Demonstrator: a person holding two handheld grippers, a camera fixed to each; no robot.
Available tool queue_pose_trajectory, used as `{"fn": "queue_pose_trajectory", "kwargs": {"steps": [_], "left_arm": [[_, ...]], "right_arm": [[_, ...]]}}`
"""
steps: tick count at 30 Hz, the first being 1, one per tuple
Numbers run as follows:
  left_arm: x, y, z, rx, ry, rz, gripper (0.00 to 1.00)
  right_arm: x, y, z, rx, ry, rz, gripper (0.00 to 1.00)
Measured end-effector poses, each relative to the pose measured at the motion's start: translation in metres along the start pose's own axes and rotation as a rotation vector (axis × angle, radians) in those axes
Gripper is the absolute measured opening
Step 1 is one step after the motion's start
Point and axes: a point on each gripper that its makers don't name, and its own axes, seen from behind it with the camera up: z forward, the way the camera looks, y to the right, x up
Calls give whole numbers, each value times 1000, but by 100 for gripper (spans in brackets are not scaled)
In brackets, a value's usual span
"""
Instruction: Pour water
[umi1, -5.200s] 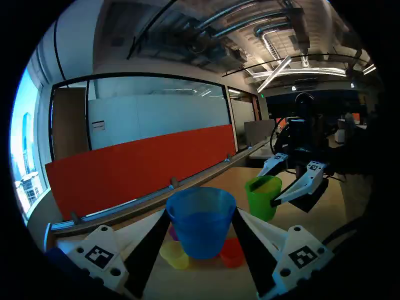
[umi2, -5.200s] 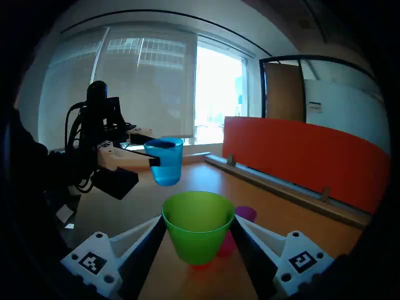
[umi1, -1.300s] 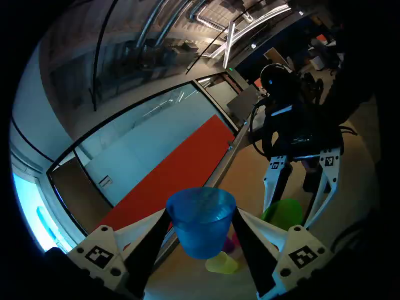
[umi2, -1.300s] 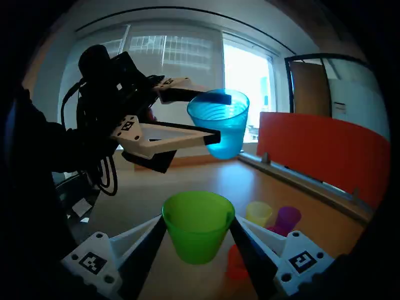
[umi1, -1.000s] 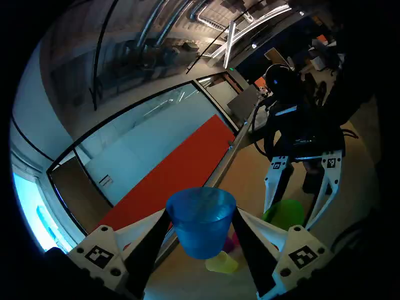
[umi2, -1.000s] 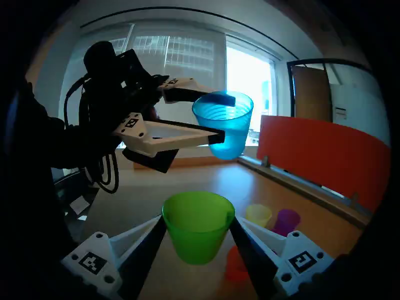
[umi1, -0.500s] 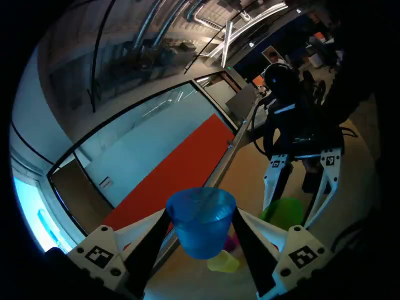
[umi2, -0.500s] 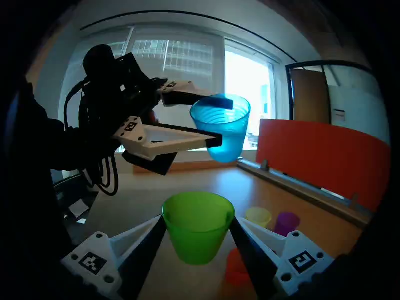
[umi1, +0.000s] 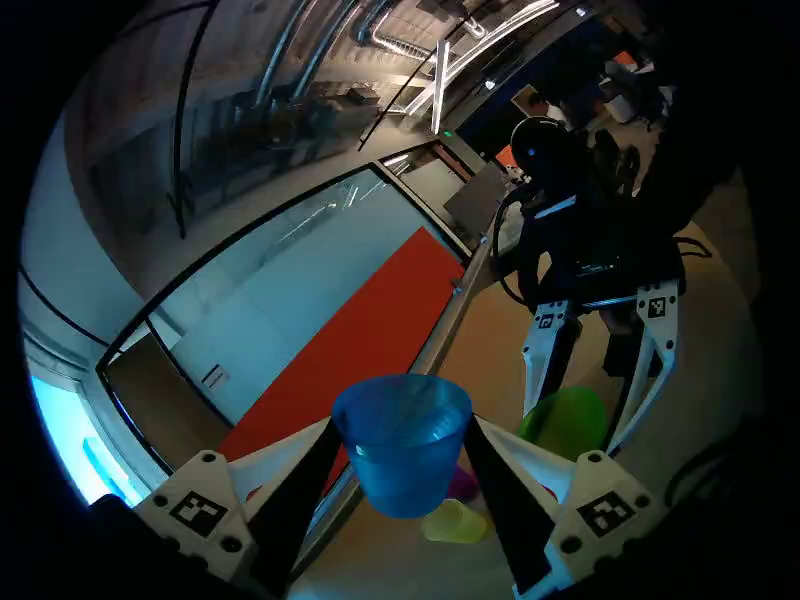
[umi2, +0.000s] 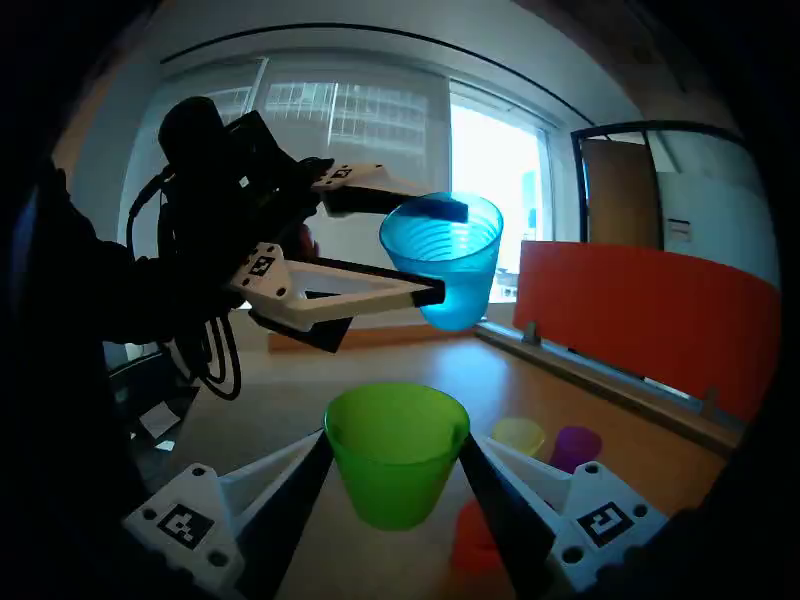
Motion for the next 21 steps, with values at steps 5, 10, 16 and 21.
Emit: {"fn": "queue_pose_trajectory", "kwargs": {"steps": [5, 10, 16, 21], "left_arm": [[0, 0, 1, -1, -3, 25, 85], [-2, 0, 3, 2, -7, 42, 85], [-3, -1, 4, 6, -7, 56, 85], [-3, -1, 4, 7, -6, 70, 85]], "right_arm": [[1, 0, 0, 1, 3, 0, 91], [2, 0, 0, 0, 4, -1, 91], [2, 1, 1, -3, 8, 0, 91], [4, 2, 2, -5, 10, -1, 91]]}}
